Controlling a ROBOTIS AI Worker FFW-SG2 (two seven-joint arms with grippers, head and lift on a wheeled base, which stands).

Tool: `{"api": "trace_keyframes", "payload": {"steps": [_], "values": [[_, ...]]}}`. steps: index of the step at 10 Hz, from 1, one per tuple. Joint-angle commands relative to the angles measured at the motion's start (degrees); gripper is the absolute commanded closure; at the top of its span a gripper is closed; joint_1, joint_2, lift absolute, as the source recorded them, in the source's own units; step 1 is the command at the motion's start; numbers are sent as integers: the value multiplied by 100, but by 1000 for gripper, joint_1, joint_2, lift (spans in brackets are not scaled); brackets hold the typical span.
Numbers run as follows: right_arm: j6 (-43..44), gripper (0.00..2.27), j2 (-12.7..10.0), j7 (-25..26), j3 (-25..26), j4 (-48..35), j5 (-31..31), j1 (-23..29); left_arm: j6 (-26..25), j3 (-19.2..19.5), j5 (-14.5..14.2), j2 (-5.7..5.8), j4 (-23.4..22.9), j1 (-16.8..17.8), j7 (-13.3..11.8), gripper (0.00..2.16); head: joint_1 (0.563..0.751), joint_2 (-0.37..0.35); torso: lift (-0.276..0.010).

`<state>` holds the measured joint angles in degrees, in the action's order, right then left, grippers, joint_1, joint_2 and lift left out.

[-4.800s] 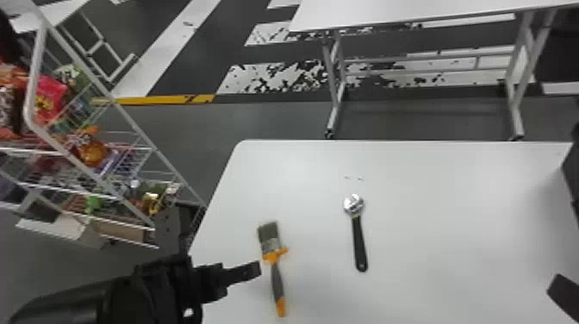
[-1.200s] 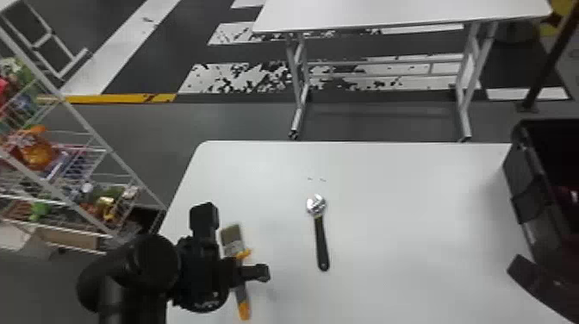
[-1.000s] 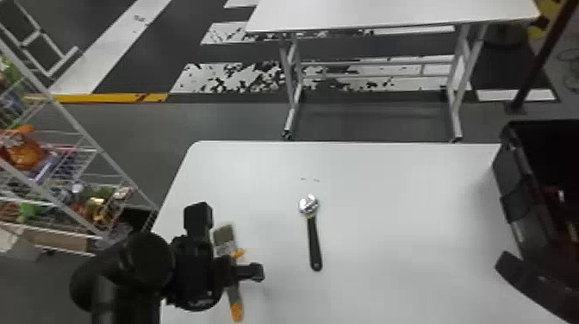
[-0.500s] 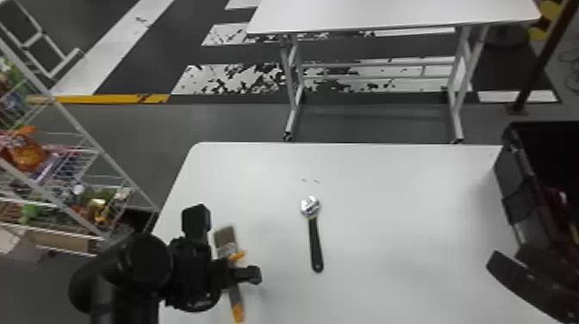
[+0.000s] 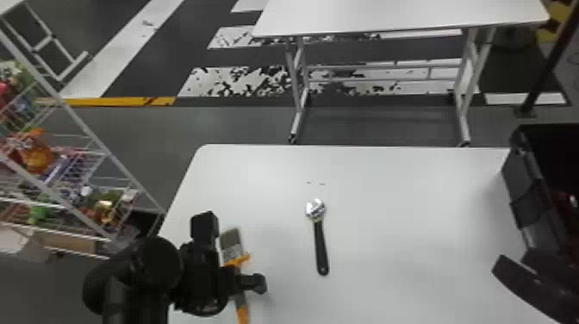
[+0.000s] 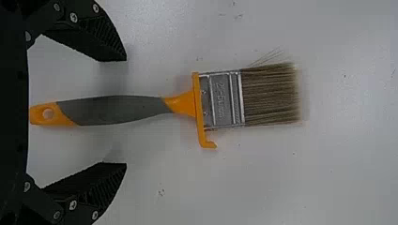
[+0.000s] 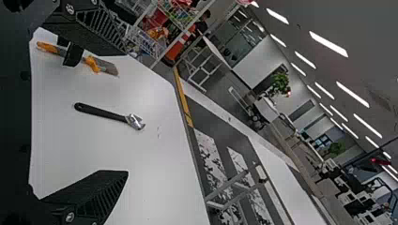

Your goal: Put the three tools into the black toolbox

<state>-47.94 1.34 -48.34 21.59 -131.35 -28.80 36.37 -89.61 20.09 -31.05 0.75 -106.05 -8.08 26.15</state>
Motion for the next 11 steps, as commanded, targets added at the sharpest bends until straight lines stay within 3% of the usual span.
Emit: {"api": "trace_keyframes", "payload": {"steps": [1, 2, 3, 6, 11], "values": [[-1, 103, 7, 0, 12, 4, -12, 2, -42, -58, 20, 21, 155, 87, 30, 576, 695, 244, -51], [-1, 103, -2, -9, 20, 4, -12, 2, -42, -102, 20, 21, 181, 105, 109, 1450, 695, 240, -51], [-1, 103, -2, 0, 20, 4, -12, 2, -42, -119, 11, 21, 163, 105, 145, 1771, 695, 237, -51], [16, 103, -2, 9, -6, 30, -3, 2, -42, -102, -68, 4, -100, -45, 250, 1959, 695, 240, -51], [51, 103, -2, 184, -410, 74, 305, -77, -42, -339, -209, -90, -2174, -967, -22, 1959, 695, 239, -51]]}}
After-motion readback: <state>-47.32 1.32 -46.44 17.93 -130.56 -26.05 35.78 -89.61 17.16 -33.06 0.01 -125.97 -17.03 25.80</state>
